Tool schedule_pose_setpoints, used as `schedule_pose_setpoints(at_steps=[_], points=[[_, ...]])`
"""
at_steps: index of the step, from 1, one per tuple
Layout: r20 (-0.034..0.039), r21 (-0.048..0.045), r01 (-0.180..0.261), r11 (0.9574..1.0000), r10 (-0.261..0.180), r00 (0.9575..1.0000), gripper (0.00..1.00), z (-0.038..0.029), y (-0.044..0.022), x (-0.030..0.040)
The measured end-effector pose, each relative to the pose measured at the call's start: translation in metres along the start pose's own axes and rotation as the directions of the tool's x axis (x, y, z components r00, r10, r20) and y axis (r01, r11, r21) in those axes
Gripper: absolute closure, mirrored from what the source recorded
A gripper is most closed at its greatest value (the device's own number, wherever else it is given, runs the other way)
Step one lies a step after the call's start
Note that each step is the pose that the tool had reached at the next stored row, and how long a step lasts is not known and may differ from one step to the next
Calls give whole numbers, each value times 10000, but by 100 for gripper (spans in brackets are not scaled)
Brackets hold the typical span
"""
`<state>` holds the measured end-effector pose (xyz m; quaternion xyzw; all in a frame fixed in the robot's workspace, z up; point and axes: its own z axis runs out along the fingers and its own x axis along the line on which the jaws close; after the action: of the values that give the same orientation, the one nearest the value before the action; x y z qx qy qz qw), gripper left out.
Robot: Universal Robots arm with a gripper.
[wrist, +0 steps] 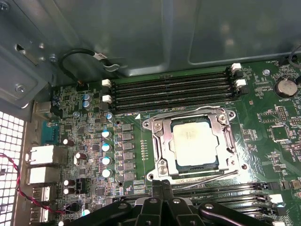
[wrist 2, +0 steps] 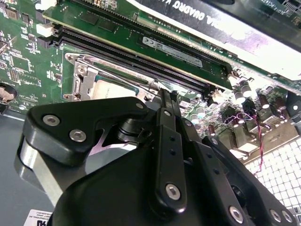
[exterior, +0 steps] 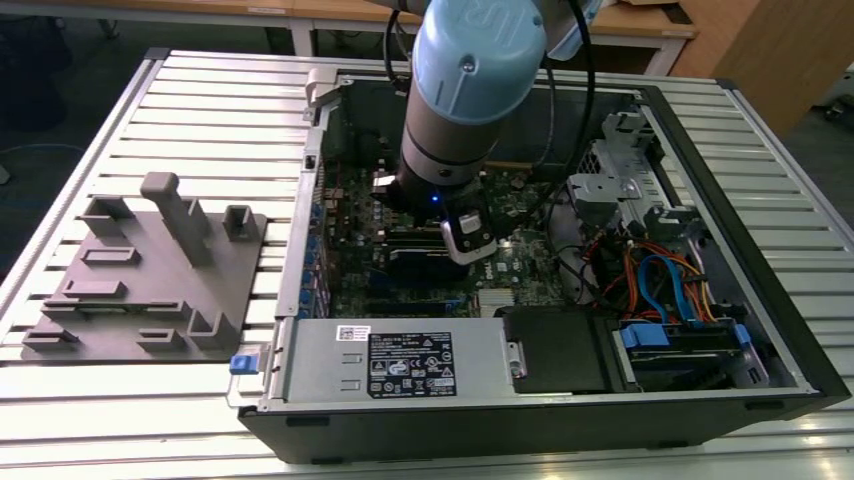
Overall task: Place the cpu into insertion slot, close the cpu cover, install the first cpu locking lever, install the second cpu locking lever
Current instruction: 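Install the second cpu locking lever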
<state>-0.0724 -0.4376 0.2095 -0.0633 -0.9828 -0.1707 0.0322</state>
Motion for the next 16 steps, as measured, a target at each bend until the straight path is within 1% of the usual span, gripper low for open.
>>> schedule_pose_setpoints(at_steps=[3, 4, 6, 7, 12, 16], points=[[0, -5, 0, 10000, 0, 10000, 90, 0, -1, 0], [-7, -38, 2, 10000, -2, 10000, 90, 0, -5, -1], [-37, -190, 5, 9998, -6, 10000, 90, -2, -14, -2], [-42, -226, 5, 9997, -6, 10000, 90, -2, -17, -2], [-43, -234, 5, 9997, -6, 10000, 90, -2, -17, -2], [-48, -266, 7, 9996, -8, 10000, 90, 5, -20, -3]])
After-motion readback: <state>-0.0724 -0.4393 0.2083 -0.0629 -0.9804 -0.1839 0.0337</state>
